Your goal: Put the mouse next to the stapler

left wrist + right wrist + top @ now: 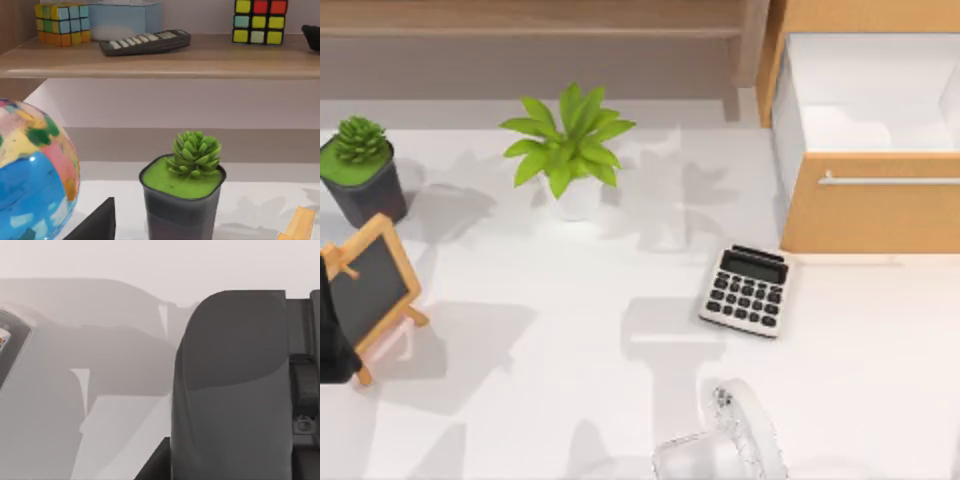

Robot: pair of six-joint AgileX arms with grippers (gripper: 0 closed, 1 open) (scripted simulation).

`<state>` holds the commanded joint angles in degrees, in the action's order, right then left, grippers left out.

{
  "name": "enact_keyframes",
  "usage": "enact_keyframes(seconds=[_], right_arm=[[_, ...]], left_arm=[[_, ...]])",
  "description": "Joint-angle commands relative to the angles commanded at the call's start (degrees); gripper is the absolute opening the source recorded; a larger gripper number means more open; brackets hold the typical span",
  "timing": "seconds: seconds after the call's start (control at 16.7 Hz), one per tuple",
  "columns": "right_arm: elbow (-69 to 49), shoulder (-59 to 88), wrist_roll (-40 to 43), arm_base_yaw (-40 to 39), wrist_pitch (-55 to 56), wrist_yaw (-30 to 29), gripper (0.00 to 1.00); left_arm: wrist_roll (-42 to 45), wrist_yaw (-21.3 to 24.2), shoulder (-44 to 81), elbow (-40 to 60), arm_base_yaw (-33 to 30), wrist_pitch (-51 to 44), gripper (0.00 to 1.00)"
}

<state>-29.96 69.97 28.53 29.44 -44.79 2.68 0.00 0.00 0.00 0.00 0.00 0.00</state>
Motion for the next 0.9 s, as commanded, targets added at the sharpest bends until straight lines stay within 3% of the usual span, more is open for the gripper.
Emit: enact_keyframes(seconds=[0.54, 0.9], right_arm=[[0.0, 0.0, 0.0, 0.0, 0.0, 0.0, 0.98], [0.0, 0.0, 0.0, 0.0, 0.0, 0.0, 1.0]], left_arm=[[0.0, 0.0, 0.0, 0.0, 0.0, 0.0, 1.0], [0.0, 0.0, 0.0, 0.0, 0.0, 0.0, 1.0]])
